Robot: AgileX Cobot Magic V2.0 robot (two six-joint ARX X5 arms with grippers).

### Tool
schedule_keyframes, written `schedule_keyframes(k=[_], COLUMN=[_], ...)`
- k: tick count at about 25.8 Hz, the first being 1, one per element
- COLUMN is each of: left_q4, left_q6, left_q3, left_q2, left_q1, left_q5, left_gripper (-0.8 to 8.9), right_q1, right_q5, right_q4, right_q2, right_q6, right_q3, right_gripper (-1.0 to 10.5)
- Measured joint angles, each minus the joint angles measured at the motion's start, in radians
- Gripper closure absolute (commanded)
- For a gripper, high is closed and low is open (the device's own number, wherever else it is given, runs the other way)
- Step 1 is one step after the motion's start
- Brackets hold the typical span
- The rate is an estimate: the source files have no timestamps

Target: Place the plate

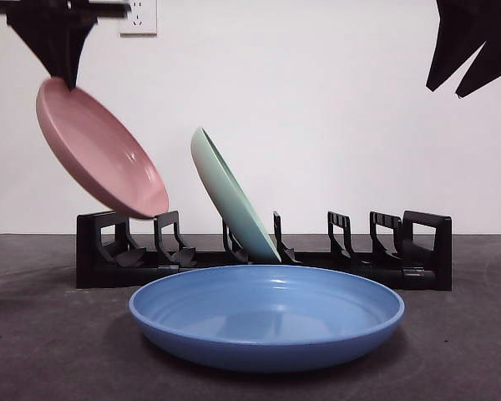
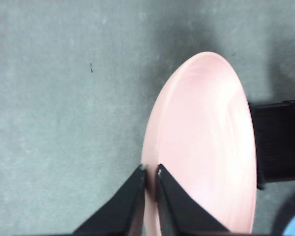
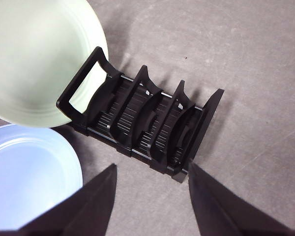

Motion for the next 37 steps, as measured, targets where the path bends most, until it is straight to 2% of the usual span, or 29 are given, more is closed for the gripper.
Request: schedule_keyframes(k=[5, 19, 23, 30, 37], left_q4=[-0.058, -0.148, -0.148, -0.063, 0.058], left_q6=[0.008, 0.029, 0.029, 0.029, 0.003], left_q3=[0.091, 0.078, 0.048, -0.15, -0.488], left_q2=[-0.002, -0.089, -0.145, -0.324, -0.565], left_q1=[0.0, 0.017, 0.033, 0.053, 0.061], left_q5=[0.001, 0.008, 0.056, 0.111, 0.158], left_gripper=[7.98, 7.98, 7.98, 7.98, 7.99], right_q1=[0.0, 0.0, 0.0, 0.0, 0.0], right_q5=[0.0, 0.0, 0.0, 0.0, 0.0], right_q4=[0.0, -0.008, -0.012, -0.02, -0.024], right_q2=[0.0, 0.0, 0.0, 0.0, 0.0], right_q6=[0.0, 0.0, 0.0, 0.0, 0.0], right_q3=[0.0, 0.0, 0.0, 0.0, 0.0], right_gripper=[7.2, 7.2, 7.2, 7.2, 7.2])
